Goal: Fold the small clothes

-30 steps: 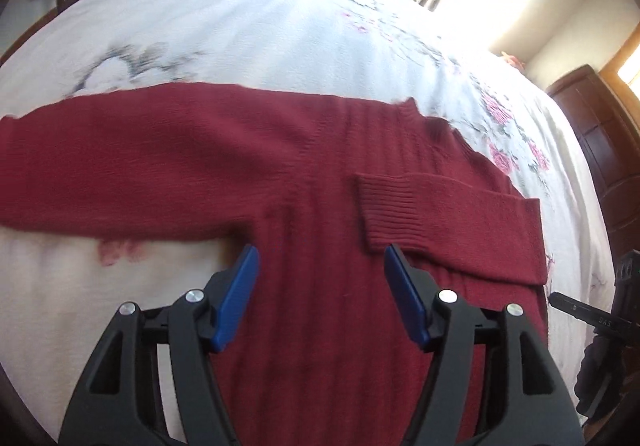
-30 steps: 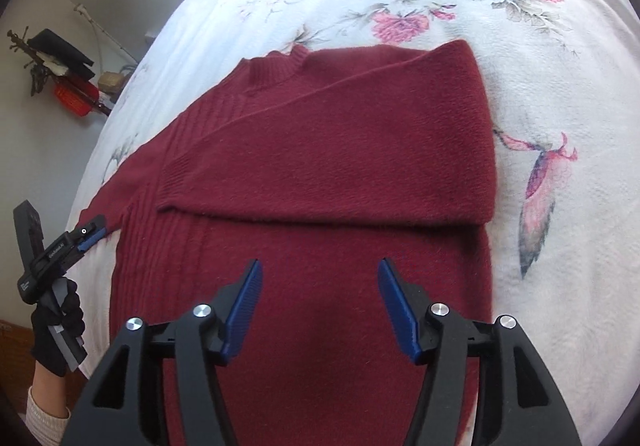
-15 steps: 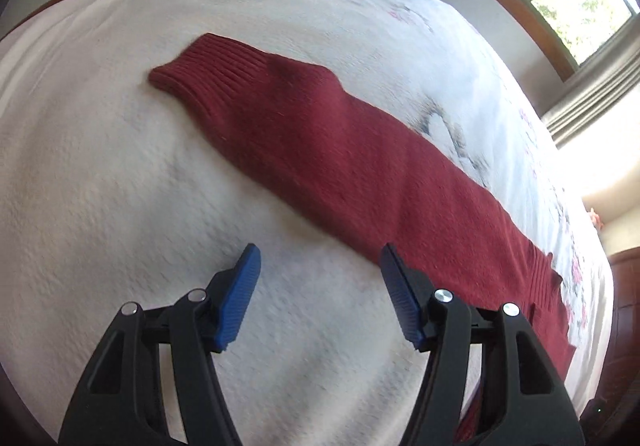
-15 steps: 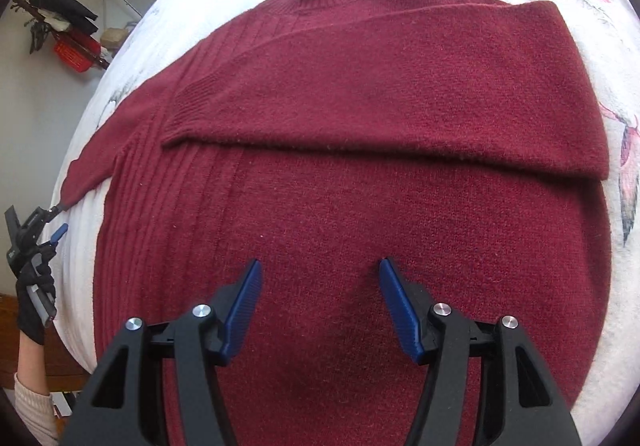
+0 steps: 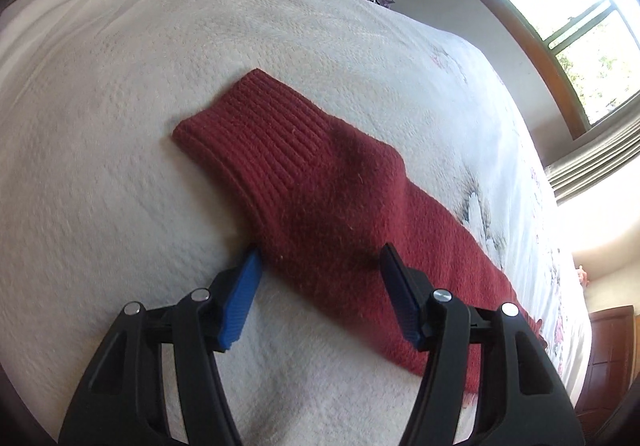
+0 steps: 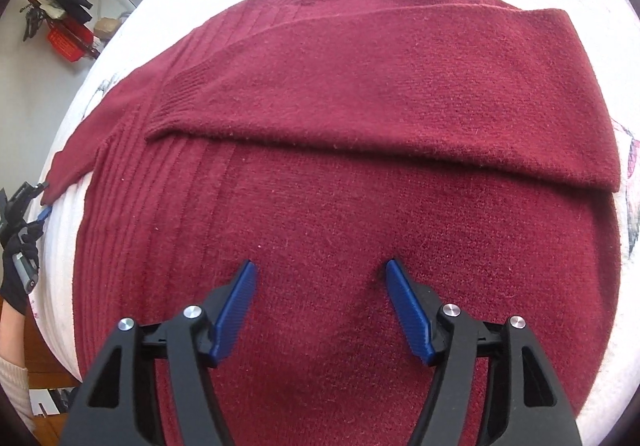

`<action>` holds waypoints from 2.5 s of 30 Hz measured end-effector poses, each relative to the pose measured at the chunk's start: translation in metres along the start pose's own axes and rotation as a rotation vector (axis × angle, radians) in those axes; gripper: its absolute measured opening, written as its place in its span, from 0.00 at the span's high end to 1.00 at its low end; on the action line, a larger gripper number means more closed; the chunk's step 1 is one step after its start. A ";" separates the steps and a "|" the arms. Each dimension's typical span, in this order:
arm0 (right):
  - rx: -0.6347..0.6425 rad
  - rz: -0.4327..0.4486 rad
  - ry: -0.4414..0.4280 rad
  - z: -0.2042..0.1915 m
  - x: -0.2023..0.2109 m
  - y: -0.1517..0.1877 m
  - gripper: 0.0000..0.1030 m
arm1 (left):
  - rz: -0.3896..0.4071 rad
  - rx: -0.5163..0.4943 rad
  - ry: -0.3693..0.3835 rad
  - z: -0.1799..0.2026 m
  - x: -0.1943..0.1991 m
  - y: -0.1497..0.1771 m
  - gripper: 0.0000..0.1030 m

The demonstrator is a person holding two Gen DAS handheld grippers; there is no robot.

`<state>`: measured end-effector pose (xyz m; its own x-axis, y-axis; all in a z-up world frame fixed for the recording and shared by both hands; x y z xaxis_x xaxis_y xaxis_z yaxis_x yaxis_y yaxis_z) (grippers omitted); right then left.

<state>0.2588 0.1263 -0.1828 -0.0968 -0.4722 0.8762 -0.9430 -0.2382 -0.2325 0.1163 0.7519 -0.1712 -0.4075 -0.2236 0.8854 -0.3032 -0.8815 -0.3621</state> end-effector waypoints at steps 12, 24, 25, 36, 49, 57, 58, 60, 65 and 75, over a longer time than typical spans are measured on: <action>0.019 0.004 0.013 -0.002 -0.004 0.001 0.29 | 0.046 -0.028 -0.020 0.009 0.005 -0.012 0.95; 0.000 0.043 -0.011 -0.005 0.012 0.010 0.33 | 0.153 -0.232 0.152 0.097 0.078 0.019 0.96; -0.003 0.047 -0.019 -0.004 0.015 0.012 0.34 | 0.153 -0.258 0.168 0.109 0.083 0.026 0.96; -0.018 0.095 -0.034 0.012 0.049 0.033 0.35 | 0.075 -0.452 0.345 0.228 0.089 0.135 0.96; -0.061 0.103 -0.060 0.038 0.053 0.043 0.36 | -0.030 -0.610 0.336 0.295 0.039 0.244 0.96; -0.052 0.090 -0.043 0.039 0.049 0.042 0.36 | -0.120 -0.620 0.276 0.275 -0.001 0.255 0.95; -0.053 0.089 -0.042 0.038 0.048 0.042 0.35 | -0.134 -0.626 0.275 0.273 -0.004 0.256 0.93; -0.055 0.084 -0.032 0.037 0.045 0.041 0.35 | -0.151 -0.643 0.282 0.270 -0.004 0.258 0.91; -0.046 0.057 0.004 0.029 0.043 0.031 0.34 | -0.238 -0.665 0.364 0.251 0.018 0.253 0.85; 0.058 0.028 -0.149 -0.071 0.026 -0.047 0.35 | -0.063 -0.542 0.161 0.195 0.024 0.148 0.78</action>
<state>0.2777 0.1858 -0.1192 -0.0706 -0.5992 0.7975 -0.9200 -0.2698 -0.2842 0.2297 0.5347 -0.1469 -0.4875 -0.0743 0.8700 -0.7128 -0.5416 -0.4457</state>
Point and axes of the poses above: each gripper's, at about its wrist camera, not at the fingertips, and x roughly against the way its jaws point, z to its right, y to its underside, the point moved 3 cm from there along -x, roughly the way its jaws point, and after that the axes turned 11 degrees about -y, right-handed, at the moved point
